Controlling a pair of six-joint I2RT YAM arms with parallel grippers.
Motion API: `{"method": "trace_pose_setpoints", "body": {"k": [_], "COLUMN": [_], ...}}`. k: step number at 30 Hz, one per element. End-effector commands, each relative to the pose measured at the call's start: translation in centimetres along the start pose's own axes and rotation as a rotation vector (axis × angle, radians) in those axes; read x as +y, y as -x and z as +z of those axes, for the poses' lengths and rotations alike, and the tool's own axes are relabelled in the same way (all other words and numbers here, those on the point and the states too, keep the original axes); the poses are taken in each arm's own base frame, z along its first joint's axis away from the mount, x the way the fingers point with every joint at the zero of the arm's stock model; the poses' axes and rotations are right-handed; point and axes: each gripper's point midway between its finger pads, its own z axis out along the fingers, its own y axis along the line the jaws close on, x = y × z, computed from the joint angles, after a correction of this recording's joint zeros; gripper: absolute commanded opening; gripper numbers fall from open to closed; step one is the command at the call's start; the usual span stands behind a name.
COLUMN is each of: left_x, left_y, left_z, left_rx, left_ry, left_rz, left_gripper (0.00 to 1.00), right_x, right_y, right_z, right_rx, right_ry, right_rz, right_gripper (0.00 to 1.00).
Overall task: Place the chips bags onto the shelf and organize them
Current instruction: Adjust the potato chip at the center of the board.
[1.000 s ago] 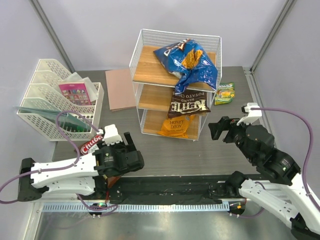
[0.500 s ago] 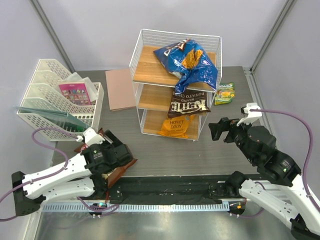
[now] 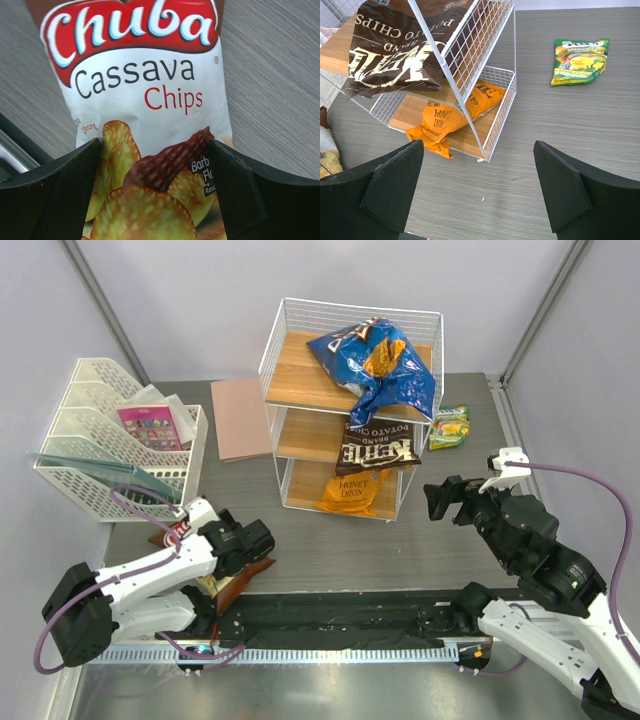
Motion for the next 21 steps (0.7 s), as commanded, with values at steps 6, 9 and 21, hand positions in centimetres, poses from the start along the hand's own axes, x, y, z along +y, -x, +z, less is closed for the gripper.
{"method": "trace_pose_setpoints", "body": {"k": [6, 9, 21], "left_x": [-6.6, -7.5, -8.0], "left_y": [-1.3, -1.8, -6.0], "left_z": [-0.1, -0.2, -4.2], "left_rx": [0.049, 0.067, 0.153], "left_ry": [-0.126, -0.13, -0.32], "left_rz": [0.072, 0.083, 0.084], "left_gripper": [0.85, 0.88, 0.77], "right_x": [-0.2, -0.4, -0.1], "right_y": [1.8, 1.8, 0.6], "right_z": [-0.4, -0.6, 0.3], "right_rx": [-0.049, -0.054, -0.018], "right_ry": [-0.012, -0.019, -0.028], "right_rz": [0.014, 0.022, 0.036], "right_gripper": [0.97, 0.97, 0.97]}}
